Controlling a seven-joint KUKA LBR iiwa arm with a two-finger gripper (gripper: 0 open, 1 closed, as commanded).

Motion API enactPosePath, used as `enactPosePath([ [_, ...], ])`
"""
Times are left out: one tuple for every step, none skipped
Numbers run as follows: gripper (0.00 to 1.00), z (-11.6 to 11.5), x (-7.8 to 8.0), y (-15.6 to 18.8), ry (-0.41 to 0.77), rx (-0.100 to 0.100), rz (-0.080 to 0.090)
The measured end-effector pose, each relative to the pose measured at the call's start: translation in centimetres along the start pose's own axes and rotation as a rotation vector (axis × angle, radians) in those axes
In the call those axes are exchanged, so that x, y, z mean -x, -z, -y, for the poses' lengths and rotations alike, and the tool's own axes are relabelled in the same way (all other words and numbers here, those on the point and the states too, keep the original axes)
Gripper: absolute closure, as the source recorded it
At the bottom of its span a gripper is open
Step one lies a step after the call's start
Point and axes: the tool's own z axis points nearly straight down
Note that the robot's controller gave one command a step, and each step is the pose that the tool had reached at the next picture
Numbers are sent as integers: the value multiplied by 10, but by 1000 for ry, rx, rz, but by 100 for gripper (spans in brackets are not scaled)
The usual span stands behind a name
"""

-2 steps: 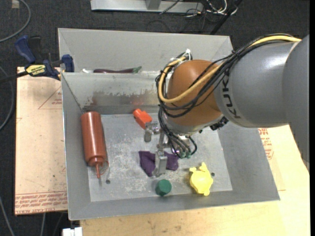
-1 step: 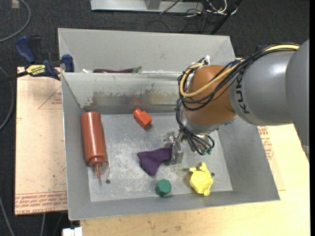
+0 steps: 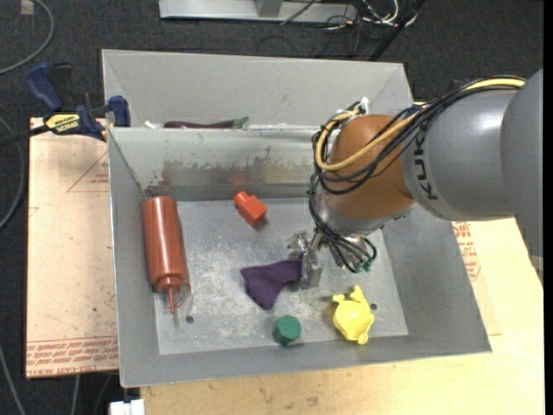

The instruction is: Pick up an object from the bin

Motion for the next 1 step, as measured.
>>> enactPosePath([
  [100, -4, -2, 141, 14, 0, 5],
])
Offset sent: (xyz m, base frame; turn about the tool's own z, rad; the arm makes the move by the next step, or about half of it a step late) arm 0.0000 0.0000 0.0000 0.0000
